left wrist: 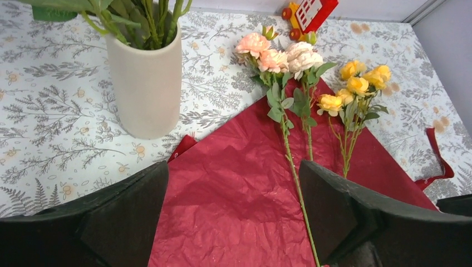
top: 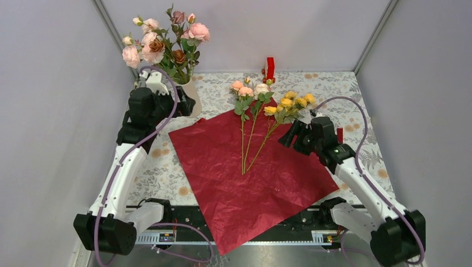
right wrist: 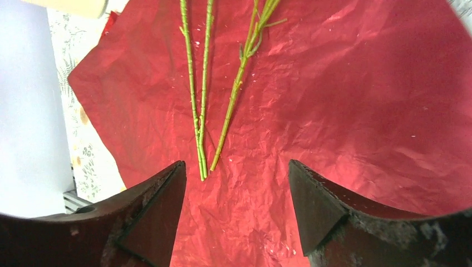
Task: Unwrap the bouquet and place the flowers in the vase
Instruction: Pick up the fake flower from the wrapping paper.
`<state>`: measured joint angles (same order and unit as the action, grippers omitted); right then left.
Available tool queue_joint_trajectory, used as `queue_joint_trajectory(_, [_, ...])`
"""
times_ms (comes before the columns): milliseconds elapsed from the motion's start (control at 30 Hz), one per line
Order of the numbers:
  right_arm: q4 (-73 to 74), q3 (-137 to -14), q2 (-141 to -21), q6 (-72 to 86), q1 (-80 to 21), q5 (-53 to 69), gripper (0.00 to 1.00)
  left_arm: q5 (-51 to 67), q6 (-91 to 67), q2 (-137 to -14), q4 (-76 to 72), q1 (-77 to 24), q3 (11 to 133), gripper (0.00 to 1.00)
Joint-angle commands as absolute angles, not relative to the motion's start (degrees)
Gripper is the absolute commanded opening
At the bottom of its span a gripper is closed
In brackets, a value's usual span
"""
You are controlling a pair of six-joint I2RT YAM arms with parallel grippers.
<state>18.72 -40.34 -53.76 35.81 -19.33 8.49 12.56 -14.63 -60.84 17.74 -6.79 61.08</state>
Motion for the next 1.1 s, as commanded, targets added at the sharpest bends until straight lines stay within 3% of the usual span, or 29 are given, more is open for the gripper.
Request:
queue_joint_trajectory(0, [7.88, -39.06, -61.51, 42.52, -19.56, 11.85, 0.73, 11.85, -12.74, -60.98, 19.17, -6.68, 59.99, 0.94])
queue_joint_trajectory(500, [-4.93, -48.14, -91.21, 45.70, -25.61, 5.56, 0.60, 14.11, -13.89, -58.32, 19.86, -6.68, 59.23, 0.94])
queue_joint_trajectory(1067, [-5.18, -52.36, -99.24, 46.36, -26.58, -0.73, 0.43, 14.40, -14.33, -57.92, 19.95, -6.66, 59.15, 0.94])
